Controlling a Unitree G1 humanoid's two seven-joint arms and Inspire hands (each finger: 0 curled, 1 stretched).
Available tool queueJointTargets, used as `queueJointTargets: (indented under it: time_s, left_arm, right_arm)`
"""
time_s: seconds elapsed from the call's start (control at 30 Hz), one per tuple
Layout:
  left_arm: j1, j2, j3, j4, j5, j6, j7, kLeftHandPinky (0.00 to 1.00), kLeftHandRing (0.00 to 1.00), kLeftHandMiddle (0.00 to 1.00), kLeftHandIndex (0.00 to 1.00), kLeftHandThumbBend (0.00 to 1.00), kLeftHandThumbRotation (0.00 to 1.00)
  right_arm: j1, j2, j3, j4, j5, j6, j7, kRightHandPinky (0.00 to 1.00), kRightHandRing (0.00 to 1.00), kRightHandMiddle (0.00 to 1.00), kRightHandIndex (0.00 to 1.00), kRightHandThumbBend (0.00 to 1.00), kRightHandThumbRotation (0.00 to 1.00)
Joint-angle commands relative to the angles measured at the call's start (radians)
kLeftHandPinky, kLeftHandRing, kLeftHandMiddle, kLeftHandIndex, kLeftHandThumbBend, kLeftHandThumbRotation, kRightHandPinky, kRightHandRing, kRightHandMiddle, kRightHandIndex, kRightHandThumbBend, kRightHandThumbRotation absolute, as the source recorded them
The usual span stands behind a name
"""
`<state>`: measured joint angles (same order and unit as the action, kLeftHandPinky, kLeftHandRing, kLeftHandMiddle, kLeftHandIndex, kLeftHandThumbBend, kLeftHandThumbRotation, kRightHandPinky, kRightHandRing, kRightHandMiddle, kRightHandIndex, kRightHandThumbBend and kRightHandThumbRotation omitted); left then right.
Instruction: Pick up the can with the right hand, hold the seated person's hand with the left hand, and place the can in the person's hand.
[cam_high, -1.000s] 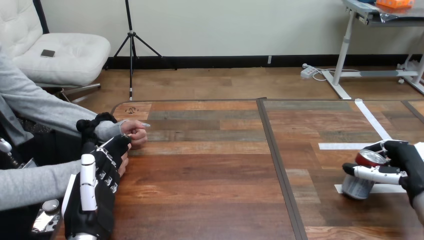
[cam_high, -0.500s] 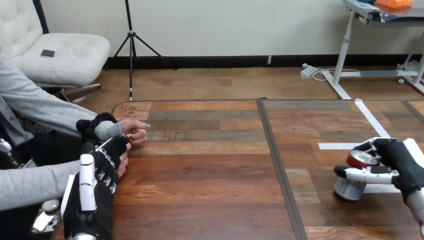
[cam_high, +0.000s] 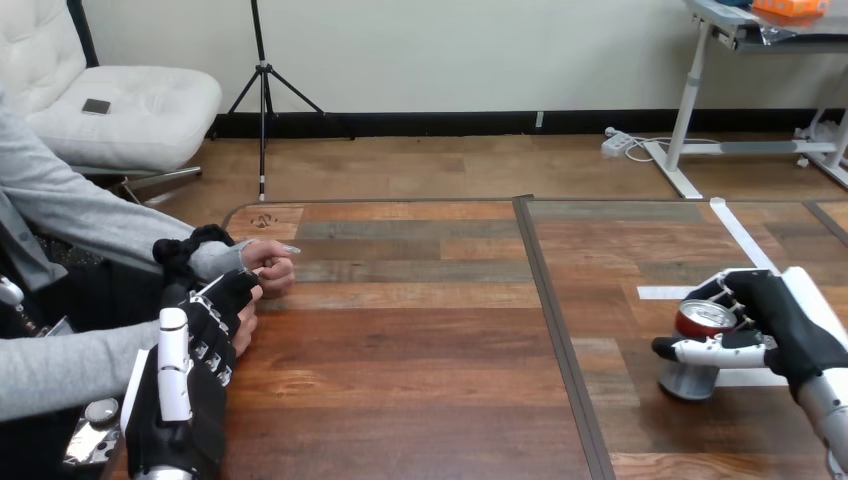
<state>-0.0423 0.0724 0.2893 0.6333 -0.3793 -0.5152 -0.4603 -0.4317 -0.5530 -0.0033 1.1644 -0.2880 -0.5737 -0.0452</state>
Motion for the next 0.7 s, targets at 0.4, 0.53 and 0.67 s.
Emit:
queueJointTargets:
  time_s: [0.4, 0.53, 0.67]
  left_arm:
    - [-0.039, 0.009, -0.011, -0.061, 0.007, -0.015, -0.007, 1.0, 0.91, 0.83, 0.72, 0.54, 1.0]
    - [-0.04, 0.009, -0.01, -0.058, 0.011, -0.02, -0.003, 1.0, 0.91, 0.84, 0.72, 0.53, 1.0]
    - [-0.044, 0.008, -0.009, -0.052, 0.01, -0.025, -0.004, 1.0, 0.91, 0.83, 0.72, 0.52, 1.0]
  right_arm:
    - [-0.041, -0.038, 0.04, -0.058, -0.06, -0.058, -0.057, 0.4, 0.43, 0.46, 0.47, 0.78, 0.0]
    - [-0.042, -0.042, 0.051, -0.054, -0.072, -0.074, -0.064, 0.4, 0.42, 0.46, 0.47, 0.79, 0.0]
    - [-0.042, -0.041, 0.053, -0.054, -0.076, -0.081, -0.064, 0.4, 0.42, 0.46, 0.47, 0.79, 0.0]
